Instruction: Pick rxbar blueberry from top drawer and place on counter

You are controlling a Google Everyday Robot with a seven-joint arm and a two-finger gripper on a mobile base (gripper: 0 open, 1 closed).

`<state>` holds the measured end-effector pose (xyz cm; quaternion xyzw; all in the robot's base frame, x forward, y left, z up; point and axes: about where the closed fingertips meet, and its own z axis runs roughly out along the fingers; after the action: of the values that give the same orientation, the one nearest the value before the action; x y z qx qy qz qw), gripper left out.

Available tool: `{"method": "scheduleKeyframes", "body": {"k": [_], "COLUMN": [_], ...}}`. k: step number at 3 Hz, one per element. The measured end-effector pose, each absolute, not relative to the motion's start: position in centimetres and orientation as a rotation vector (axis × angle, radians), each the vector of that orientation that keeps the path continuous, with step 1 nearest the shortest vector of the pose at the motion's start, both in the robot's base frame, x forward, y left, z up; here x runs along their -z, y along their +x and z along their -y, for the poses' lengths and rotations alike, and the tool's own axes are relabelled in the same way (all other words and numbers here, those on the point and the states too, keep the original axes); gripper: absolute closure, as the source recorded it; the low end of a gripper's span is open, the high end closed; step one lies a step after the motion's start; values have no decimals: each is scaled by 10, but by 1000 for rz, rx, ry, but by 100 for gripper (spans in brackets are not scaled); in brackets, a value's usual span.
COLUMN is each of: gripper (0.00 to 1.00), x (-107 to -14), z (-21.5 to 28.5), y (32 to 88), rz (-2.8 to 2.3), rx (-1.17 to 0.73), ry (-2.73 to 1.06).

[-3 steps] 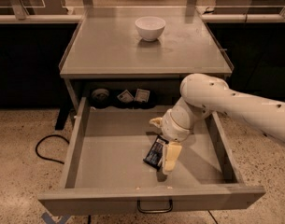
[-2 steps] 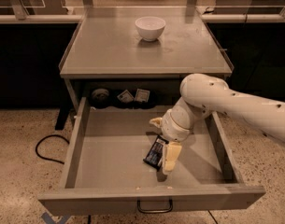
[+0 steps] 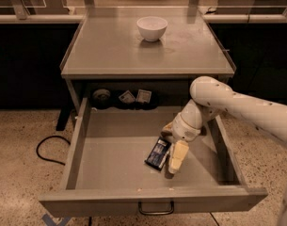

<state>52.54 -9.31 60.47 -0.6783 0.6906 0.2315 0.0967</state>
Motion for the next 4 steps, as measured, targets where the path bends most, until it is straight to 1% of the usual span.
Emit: {"method": "scheduleKeyframes", "body": {"k": [4], "gripper": [0], "x": [-585], "z": [88], "y": [528], "rz": [-2133], "rx": [-723], "ry": [-2053]}}
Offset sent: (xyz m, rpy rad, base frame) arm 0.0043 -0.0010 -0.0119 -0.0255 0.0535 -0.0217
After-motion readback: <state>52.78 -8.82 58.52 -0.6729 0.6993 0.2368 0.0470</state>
